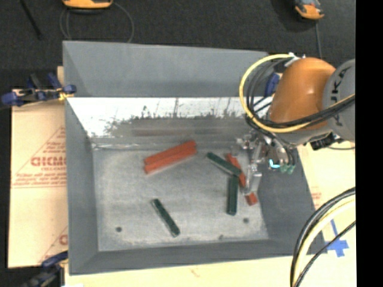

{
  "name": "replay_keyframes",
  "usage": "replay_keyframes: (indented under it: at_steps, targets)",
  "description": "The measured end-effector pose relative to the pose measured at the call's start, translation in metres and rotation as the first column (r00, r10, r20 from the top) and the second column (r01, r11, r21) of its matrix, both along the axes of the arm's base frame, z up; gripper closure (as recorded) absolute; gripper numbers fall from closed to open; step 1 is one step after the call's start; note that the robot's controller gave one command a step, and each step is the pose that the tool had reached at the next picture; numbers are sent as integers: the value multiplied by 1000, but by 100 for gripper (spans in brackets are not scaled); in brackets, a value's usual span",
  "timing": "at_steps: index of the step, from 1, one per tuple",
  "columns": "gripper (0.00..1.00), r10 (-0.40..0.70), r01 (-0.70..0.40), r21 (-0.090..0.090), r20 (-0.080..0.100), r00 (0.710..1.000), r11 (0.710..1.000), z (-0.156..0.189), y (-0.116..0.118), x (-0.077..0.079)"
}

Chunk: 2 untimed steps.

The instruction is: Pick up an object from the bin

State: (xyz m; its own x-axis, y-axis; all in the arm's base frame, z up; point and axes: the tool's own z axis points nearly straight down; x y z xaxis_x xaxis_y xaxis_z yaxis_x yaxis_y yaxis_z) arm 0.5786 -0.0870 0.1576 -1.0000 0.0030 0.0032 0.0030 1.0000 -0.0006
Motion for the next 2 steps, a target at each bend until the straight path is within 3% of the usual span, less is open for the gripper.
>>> replay_keyframes:
  at_steps: [1,2]
  targets:
    - [0,2,-2,-1,8,1000,1000,4,0,2]
    - [0,-148,148,1,16,989,989,-36,2,22]
